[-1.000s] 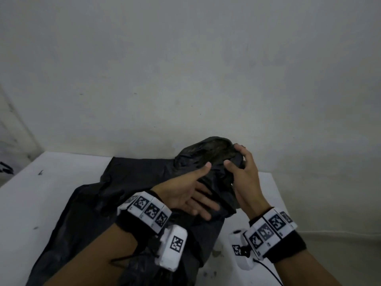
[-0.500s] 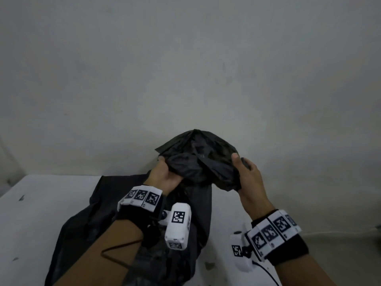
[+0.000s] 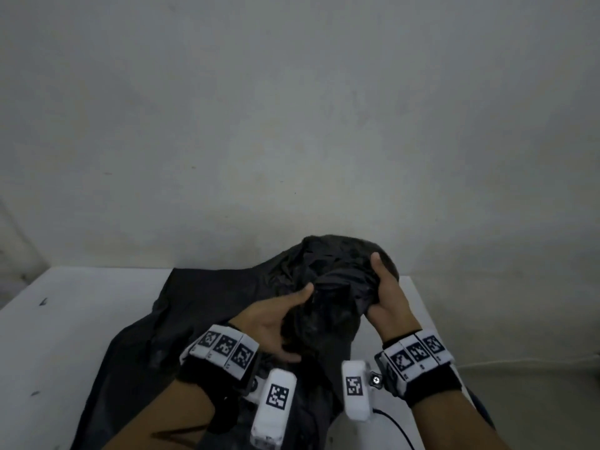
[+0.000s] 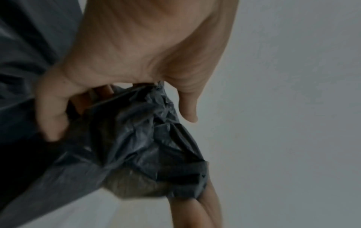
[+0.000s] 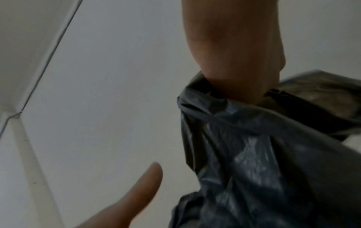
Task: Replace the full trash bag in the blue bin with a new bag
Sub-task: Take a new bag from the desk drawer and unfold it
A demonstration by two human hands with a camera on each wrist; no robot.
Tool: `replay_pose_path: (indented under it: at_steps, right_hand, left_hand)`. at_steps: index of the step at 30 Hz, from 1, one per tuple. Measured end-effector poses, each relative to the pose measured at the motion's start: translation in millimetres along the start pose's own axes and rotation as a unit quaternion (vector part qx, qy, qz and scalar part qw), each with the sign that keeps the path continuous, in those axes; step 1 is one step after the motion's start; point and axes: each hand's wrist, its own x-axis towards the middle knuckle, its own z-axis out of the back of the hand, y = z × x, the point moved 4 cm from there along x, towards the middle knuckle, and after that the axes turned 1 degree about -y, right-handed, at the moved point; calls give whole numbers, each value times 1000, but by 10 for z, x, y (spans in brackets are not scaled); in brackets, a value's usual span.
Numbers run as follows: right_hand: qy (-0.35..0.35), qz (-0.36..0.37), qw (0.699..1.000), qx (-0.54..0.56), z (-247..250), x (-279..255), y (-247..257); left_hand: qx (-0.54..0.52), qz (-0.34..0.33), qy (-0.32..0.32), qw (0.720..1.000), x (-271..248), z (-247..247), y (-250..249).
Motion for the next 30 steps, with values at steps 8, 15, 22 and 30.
replay_pose_path:
  at_steps: [8,15,22,30]
  right_hand:
    - [52,22,998,8,-175,-93,-276]
    - [-74,177,971,-144,108,-133,-135]
    - [-153,360,803,-450,303,-216,383]
    - [86,-13,957,-277,272,-89,349]
  left_hand:
    - [-163,-143,58,974,70,-242,-248]
    - [-232,-306,-55,922,199,-278,-435]
    - [-121,-386,-157,901,158,-89,-539]
    - [119,-301,-315,892,-345,429,-680]
